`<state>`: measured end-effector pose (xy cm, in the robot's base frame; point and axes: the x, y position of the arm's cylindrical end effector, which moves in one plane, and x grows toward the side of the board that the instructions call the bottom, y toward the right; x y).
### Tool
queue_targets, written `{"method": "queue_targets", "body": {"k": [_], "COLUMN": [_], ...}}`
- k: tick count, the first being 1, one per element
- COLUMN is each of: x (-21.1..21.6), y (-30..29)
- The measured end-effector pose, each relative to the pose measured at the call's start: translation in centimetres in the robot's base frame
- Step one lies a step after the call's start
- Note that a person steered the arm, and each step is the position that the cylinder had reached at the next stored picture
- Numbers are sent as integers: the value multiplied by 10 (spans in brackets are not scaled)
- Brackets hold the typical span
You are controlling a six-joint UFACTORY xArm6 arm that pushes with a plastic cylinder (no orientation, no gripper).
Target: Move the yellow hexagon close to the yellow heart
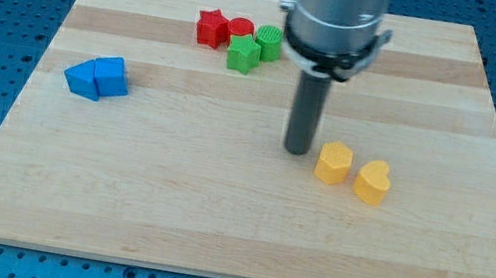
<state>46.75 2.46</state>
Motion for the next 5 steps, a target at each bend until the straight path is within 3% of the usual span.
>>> {"method": "queue_targets", "body": {"k": [1, 2, 3, 5], "x": [21, 41, 32, 16], "y": [-34, -11, 30, 47]}}
